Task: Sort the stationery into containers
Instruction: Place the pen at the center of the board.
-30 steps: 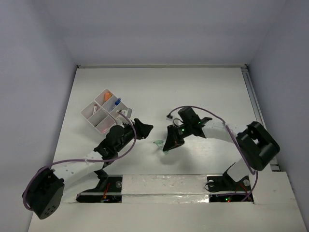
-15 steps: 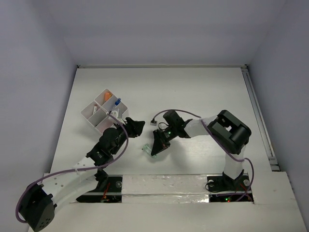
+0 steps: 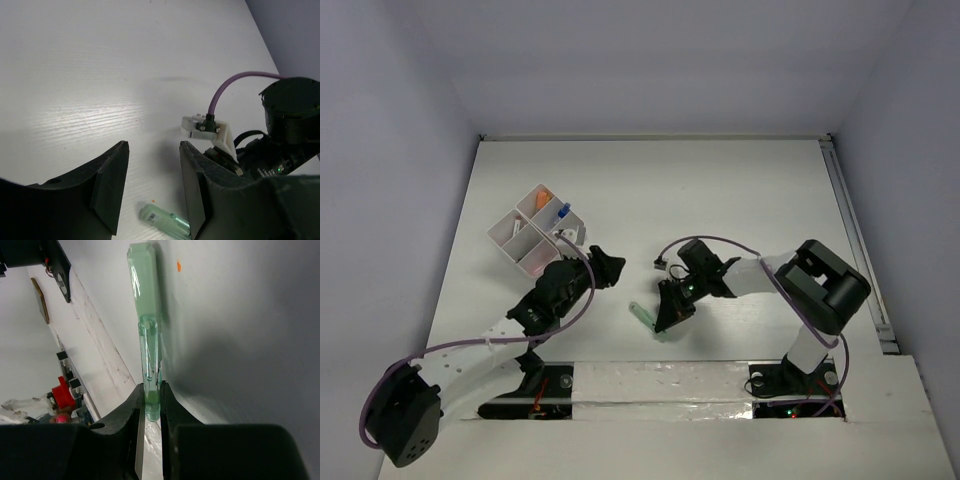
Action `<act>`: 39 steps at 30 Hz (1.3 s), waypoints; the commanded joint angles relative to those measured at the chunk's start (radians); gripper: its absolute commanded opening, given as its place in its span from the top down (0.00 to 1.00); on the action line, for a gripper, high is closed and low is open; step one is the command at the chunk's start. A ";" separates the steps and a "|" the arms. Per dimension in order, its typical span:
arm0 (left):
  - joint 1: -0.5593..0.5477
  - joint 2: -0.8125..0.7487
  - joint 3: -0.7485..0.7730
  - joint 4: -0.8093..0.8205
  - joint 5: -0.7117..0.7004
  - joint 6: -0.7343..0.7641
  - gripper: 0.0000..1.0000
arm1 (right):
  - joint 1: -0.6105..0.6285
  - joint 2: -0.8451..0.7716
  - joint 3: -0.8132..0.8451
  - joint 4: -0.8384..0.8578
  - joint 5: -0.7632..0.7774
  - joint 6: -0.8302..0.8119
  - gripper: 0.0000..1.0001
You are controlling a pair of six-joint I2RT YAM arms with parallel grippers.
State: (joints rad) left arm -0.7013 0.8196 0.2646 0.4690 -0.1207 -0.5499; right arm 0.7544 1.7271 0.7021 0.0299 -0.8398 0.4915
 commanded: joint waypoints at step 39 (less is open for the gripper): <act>0.092 0.480 -0.079 0.612 0.549 -0.134 0.39 | -0.152 -0.210 0.048 -0.134 -0.114 -0.125 1.00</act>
State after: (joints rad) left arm -0.6567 1.3521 0.2268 0.9512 0.4168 -0.6128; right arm 0.6083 1.5749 0.6952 -0.1253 -0.8829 0.3798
